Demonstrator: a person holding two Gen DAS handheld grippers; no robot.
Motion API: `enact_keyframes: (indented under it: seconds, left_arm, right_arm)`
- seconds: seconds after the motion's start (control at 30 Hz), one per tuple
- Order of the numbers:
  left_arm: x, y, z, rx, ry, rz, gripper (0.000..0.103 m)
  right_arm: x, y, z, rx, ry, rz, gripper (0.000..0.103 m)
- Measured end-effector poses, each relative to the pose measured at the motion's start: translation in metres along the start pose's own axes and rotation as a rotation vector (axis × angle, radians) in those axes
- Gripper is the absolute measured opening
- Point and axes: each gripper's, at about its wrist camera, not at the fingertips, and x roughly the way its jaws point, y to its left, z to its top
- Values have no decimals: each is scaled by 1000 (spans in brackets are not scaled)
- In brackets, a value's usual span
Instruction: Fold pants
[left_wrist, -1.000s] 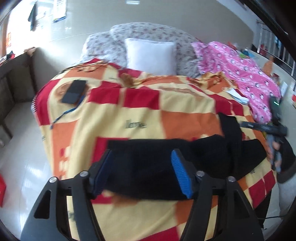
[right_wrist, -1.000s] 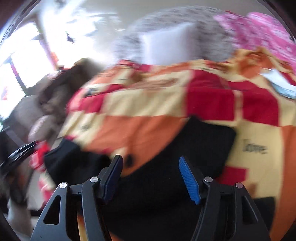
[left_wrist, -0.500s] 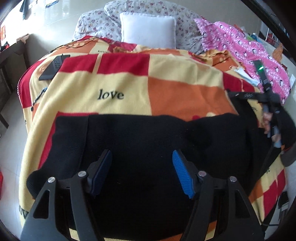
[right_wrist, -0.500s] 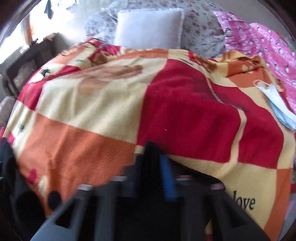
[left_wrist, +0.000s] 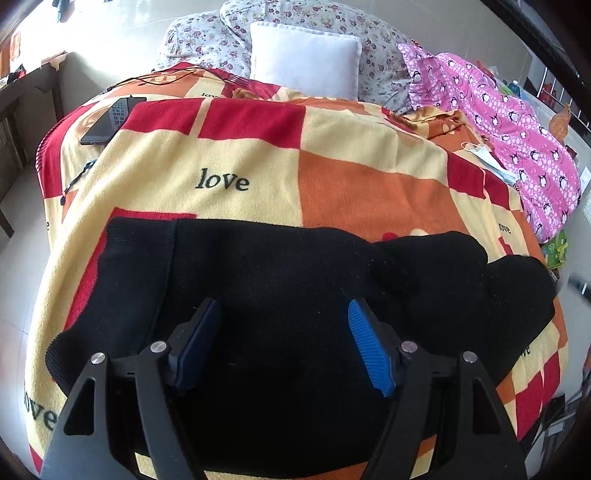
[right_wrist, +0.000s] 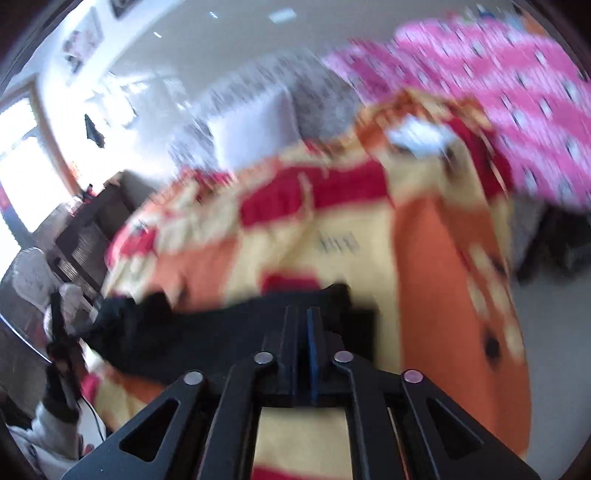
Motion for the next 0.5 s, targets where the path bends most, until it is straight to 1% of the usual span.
enact_keyframes:
  seconds: [0.07,0.1,0.13,0.17,0.2,0.23,0.27,0.33,0.37,0.4,0.43,0.5]
  left_arm:
    - [0,0,1,-7,4,1,72]
    - [-1,0,1,-14,7,-2,72]
    - [-3,0,2,-20,11,-7,72]
    - [-5,0,2,-25,14,-12,72]
    - [-8,1,2,-29,14,-17,72]
    - [-12,2,2,-32,9,-21,72]
    - [-14,3,3,-37,4,-21,72]
    - [-19,7,3,-55,-6,-13,72]
    - [-20,10,3,-69,-7,-10,72]
    - [-20,13,3,-85,-6,-15,72]
    - [-21,15,3,-95,-5,-24,72]
    - [-23,17,1,-92,-9,-29,72]
  right_arm:
    - [14,-18,-21,37,66,-27,3]
    - [18,-23,-24,46,81,-40,5]
    - [20,-27,-27,51,94,-70,6]
    - [17,-30,-28,52,100,-131,9]
    - [12,-29,-26,55,89,-129,9]
    - [6,-27,-21,56,68,-97,10]
    - [-3,-16,-11,39,27,-27,14]
    - [-8,13,2,-26,-15,64,42]
    - [-4,30,8,-70,-19,82,60]
    - [-1,42,12,-107,-23,72,62]
    - [4,49,16,-136,-26,41,62]
    - [12,52,20,-153,-27,-76,62]
